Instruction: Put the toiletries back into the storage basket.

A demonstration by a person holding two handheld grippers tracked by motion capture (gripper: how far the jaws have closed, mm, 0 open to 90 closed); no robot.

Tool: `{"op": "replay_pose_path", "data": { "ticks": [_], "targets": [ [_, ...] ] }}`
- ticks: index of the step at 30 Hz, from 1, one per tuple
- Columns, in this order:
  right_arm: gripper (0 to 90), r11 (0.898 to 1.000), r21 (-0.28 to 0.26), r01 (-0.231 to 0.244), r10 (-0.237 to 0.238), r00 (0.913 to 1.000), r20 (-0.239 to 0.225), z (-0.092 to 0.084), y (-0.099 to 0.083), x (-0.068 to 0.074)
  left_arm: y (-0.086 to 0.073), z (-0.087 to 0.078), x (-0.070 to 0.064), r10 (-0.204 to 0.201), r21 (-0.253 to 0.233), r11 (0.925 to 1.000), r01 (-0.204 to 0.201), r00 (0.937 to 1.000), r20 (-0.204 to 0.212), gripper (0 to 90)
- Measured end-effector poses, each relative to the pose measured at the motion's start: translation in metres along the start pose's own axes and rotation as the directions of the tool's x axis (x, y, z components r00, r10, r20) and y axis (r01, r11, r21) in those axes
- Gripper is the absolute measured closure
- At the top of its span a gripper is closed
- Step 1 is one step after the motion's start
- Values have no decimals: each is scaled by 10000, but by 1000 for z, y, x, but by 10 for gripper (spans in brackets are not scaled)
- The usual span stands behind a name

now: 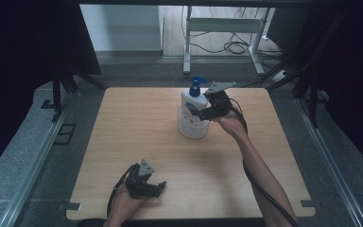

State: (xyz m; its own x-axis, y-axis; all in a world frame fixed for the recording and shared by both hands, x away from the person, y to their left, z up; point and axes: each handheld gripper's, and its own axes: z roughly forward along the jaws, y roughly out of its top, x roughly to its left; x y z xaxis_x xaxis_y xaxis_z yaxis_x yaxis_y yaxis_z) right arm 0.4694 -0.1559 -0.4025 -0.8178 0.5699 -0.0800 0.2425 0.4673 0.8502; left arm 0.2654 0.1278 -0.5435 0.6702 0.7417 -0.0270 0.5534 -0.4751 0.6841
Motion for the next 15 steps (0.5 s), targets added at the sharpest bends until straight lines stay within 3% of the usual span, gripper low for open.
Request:
{"op": "replay_pose_path", "data": {
  "ticks": [15],
  "targets": [
    [17, 10000, 74, -21, 19, 9995, 309, -18, -3, 5, 0, 0, 0, 41, 3, 10000, -41, 10000, 1, 116]
  ]
}}
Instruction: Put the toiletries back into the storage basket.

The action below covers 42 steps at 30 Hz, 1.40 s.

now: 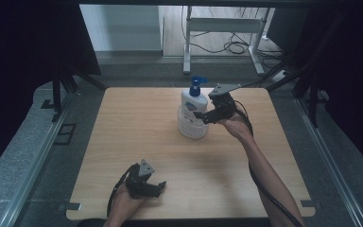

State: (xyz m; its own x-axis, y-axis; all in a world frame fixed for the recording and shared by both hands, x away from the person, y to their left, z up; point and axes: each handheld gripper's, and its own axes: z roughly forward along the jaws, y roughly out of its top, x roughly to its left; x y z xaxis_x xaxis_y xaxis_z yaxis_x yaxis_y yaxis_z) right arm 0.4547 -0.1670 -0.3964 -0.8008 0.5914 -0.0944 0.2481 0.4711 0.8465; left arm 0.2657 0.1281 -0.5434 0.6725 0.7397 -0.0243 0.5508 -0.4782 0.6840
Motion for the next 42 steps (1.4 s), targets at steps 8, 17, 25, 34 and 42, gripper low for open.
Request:
{"op": "replay_pose_path", "data": {
  "ticks": [8, 17, 25, 34, 42],
  "targets": [
    [14, 9998, 110, 136, -136, 9999, 0, -10, -3, 5, 0, 0, 0, -5, -3, 10000, 5, 10000, -1, 116],
    [21, 9993, 283, 264, -264, 9997, 2, -20, -12, 10, 0, 0, 0, 9, 6, 10000, -9, 10000, -10, 116],
    [28, 9983, 412, 403, -403, 9992, -21, -29, -20, 16, 0, 0, 0, 5, 6, 10000, -5, 10000, -17, 116],
    [30, 9970, 524, 567, -564, 9984, -68, -40, -30, 21, 0, 0, 0, -19, -12, 10000, 19, 10000, -17, 116],
    [23, 9962, 673, 554, -549, 9984, -100, -49, -43, 24, 0, 0, -1, -35, -13, 10000, 35, 10000, -32, 116]
  ]
}}
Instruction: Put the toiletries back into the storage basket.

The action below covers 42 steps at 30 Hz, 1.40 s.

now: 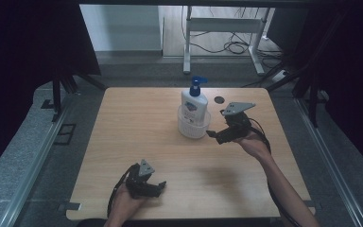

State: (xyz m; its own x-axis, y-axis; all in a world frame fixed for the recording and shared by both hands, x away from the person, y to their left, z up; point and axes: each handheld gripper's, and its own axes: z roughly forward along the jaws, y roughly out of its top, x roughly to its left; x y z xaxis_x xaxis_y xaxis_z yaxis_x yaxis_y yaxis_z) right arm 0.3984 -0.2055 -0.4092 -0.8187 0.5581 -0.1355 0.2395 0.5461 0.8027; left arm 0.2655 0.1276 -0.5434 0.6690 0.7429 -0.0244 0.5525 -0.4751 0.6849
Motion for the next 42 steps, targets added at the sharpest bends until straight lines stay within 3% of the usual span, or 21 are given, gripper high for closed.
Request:
{"op": "replay_pose_path", "data": {
  "ticks": [19, 34, 42],
  "targets": [
    [0, 9991, 222, -359, 367, 9987, -362, -16, -44, 16, 0, 0, 0, 1, 3, 10000, -1, 10000, -27, 116],
    [0, 9972, 616, -421, 441, 9985, -310, -17, -81, 30, 0, 0, -1, -65, -7, 10000, 65, 10000, -31, 116],
    [0, 9965, 501, -663, 675, 9975, -229, -18, -101, 36, 0, 0, -1, -96, -24, 10000, 95, 9999, -34, 116]
  ]
}}
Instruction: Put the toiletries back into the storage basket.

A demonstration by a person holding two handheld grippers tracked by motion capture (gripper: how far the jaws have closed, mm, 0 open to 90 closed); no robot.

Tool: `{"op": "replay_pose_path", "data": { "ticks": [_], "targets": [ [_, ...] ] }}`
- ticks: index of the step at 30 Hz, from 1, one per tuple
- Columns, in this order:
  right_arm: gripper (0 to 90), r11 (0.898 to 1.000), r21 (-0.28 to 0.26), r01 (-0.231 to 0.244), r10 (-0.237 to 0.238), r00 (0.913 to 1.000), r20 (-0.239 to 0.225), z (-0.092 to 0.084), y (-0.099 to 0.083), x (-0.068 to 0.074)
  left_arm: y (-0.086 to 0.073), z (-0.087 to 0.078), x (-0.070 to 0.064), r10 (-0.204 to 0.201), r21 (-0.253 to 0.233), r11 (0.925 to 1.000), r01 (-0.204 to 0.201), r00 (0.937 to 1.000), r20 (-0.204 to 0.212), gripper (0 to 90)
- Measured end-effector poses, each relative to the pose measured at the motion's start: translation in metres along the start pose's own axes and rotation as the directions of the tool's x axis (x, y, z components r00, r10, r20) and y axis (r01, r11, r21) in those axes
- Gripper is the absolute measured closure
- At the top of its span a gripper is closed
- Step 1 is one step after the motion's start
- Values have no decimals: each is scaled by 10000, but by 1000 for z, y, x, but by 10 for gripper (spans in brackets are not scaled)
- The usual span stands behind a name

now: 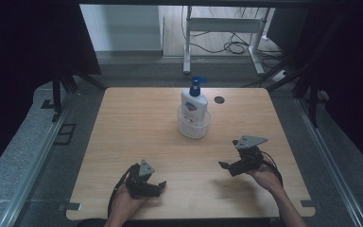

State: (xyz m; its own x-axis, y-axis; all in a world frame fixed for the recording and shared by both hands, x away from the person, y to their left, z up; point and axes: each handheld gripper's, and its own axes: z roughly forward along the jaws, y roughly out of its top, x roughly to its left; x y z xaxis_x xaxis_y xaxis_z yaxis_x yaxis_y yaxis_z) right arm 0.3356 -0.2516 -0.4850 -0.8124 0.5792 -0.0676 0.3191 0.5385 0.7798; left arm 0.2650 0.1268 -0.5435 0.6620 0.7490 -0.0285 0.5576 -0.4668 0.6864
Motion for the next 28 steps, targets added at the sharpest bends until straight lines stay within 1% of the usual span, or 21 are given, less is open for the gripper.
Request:
{"op": "replay_pose_path", "data": {
  "ticks": [4, 8, 10, 11, 12, 13, 14, 15, 16, 17, 18, 20, 22, 23, 24, 25, 26, 28],
  "targets": [
    [0, 10000, 89, -31, 31, 10000, 40, 2, -13, 4, 0, 0, 0, -9, -5, 10000, 9, 10000, -7, 116],
    [0, 9995, 311, -48, 46, 10000, 71, 4, -25, 6, 0, 0, 0, 11, 14, 10000, -11, 10000, -5, 116],
    [0, 9991, 408, -115, 112, 9999, 59, 5, -30, 7, 0, 0, 0, 9, 13, 10000, -9, 10000, -7, 116],
    [0, 9985, 516, -179, 178, 9998, 23, 7, -35, 8, 0, 0, 0, 12, 16, 10000, -12, 10000, -6, 116],
    [0, 9985, 516, -179, 178, 9998, 23, 7, -35, 8, 0, 0, 0, 12, 16, 10000, -12, 10000, -6, 116],
    [0, 9977, 635, -236, 237, 9997, -15, 10, -41, 9, 0, 0, 0, 10, 14, 10000, -10, 10000, -6, 116],
    [0, 9977, 635, -236, 237, 9997, -15, 10, -41, 9, 0, 0, 0, 14, 15, 10000, -14, 10000, -5, 116],
    [0, 9961, 845, -235, 239, 9997, -39, 13, -47, 11, 0, 0, 0, 12, 14, 10000, -12, 10000, -6, 116],
    [0, 9961, 845, -235, 239, 9997, -39, 13, -47, 11, 0, 0, 0, 9, 13, 10000, -9, 10000, -5, 116],
    [0, 9948, 993, -246, 254, 9997, -64, 16, -52, 13, 0, 0, 0, 13, 15, 10000, -13, 10000, -6, 116],
    [0, 9948, 993, -246, 254, 9997, -64, 16, -52, 13, 0, 0, 0, 11, 14, 10000, -11, 10000, -6, 116],
    [0, 9929, 1170, -192, 206, 9997, -110, 19, -56, 14, 0, 0, 0, 9, 13, 10000, -9, 10000, -5, 116],
    [0, 9930, 1146, -301, 331, 9992, -243, 20, -57, 15, 0, 0, 0, 10, 9, 10000, -10, 10000, -8, 116],
    [0, 9928, 1155, -308, 337, 9992, -233, 20, -57, 15, 0, 0, 0, 13, 12, 10000, -13, 10000, -7, 116],
    [0, 9915, 1215, -459, 496, 9984, -272, 21, -57, 14, 0, 0, 0, 10, 14, 10000, -10, 10000, -6, 116],
    [0, 9915, 1215, -459, 496, 9984, -272, 21, -57, 14, 0, 0, 0, 9, 8, 10000, -9, 10000, -8, 116],
    [0, 9905, 1253, -565, 605, 9978, -286, 21, -57, 13, 0, 0, 0, 9, 8, 10000, -9, 10000, -9, 116],
    [0, 9905, 1256, -563, 603, 9978, -287, 21, -58, 13, 0, 0, 0, 9, 15, 10000, -9, 10000, -7, 116]
  ]
}}
